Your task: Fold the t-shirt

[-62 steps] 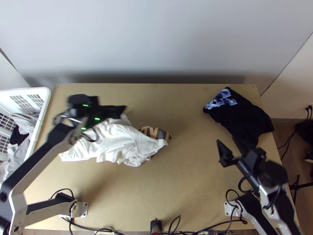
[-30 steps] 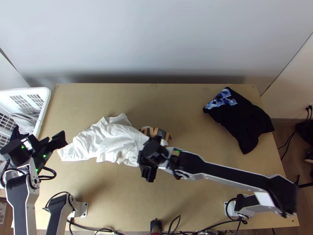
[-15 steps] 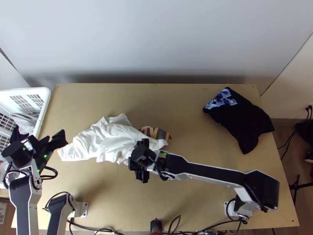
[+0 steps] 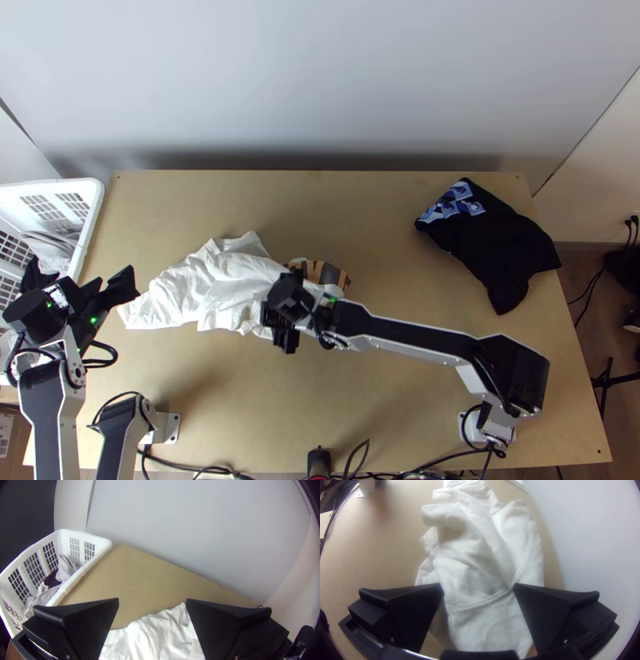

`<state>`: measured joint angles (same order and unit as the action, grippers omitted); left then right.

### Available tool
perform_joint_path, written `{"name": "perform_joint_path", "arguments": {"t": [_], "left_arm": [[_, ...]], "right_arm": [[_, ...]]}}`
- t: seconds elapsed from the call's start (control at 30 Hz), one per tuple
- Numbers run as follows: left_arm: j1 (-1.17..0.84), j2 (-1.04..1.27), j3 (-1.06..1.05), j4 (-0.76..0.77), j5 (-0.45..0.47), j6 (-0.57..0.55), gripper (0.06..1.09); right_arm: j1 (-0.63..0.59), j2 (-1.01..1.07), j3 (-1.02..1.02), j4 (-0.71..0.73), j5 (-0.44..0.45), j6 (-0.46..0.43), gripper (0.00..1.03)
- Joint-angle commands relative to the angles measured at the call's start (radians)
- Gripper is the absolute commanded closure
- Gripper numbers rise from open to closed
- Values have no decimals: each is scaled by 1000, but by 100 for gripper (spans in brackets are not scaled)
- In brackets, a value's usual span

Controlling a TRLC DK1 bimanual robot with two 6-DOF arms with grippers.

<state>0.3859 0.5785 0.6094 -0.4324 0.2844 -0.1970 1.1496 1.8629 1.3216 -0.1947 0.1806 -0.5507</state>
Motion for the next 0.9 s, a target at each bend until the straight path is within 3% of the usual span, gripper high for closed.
{"name": "perform_joint_path", "arguments": {"t": [0.0, 0.23, 0.37, 0.43, 0.87], "left_arm": [[-1, 0, -7, -3, 2, 2, 10], [-2, -2, -8, -6, 2, -1, 10], [-5, -2, -8, -6, 4, -5, 10], [-7, -2, -10, -6, 2, -9, 10], [-7, -6, -14, -11, 2, -12, 10]], "right_arm": [[-80, 12, -12, 9, 0, 0, 7], [-116, -27, -47, 5, 0, -5, 13], [-116, -61, -53, 5, 0, 0, 11], [-116, -82, -53, 5, 0, 8, 5], [-102, -192, -145, -52, 0, -18, 5]]}}
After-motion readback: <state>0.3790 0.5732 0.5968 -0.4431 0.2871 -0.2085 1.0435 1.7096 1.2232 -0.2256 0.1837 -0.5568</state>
